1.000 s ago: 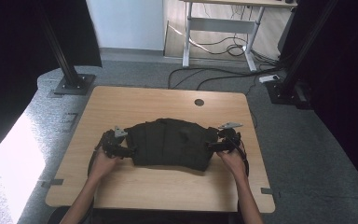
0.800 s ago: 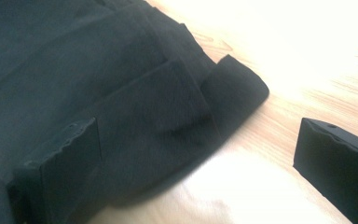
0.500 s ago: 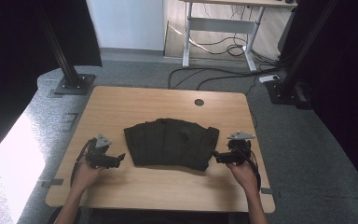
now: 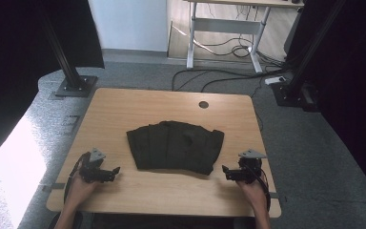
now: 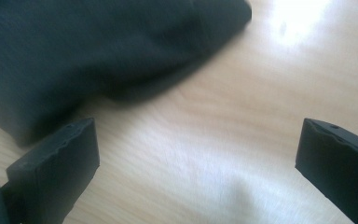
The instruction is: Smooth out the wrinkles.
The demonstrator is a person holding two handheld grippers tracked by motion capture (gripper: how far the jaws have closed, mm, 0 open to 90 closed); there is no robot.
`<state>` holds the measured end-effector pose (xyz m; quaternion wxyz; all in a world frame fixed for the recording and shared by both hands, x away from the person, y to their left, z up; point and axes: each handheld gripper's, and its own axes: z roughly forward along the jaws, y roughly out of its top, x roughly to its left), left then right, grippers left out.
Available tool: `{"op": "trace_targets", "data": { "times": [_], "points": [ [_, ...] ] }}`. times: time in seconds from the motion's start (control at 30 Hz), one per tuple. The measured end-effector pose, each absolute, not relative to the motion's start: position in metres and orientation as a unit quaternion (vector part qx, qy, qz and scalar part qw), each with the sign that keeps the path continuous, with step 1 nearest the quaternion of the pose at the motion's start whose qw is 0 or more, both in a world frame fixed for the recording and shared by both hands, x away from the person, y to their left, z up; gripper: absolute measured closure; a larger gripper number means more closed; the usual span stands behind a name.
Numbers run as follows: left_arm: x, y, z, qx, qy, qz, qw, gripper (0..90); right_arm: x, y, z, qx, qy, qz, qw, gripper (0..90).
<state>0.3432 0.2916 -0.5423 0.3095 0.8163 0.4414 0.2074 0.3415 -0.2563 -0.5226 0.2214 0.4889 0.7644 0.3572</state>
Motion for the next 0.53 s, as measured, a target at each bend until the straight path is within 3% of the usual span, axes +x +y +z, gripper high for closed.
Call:
{"op": "trace_targets", "data": {
  "times": [0.17, 0.53],
  "points": [
    [0.344, 0.293, -0.547, 0.817, 0.449, 0.196, 0.303, 0.0, 0.34, -0.266, -0.557, 0.5, 0.772, 0.332, 0.209, 0.0],
    [0.349, 0.298, -0.547, 0.812, 0.466, 0.172, 0.305, 0.0, 0.338, -0.267, -0.557, 0.504, 0.77, 0.329, 0.211, 0.0]
  ]
}}
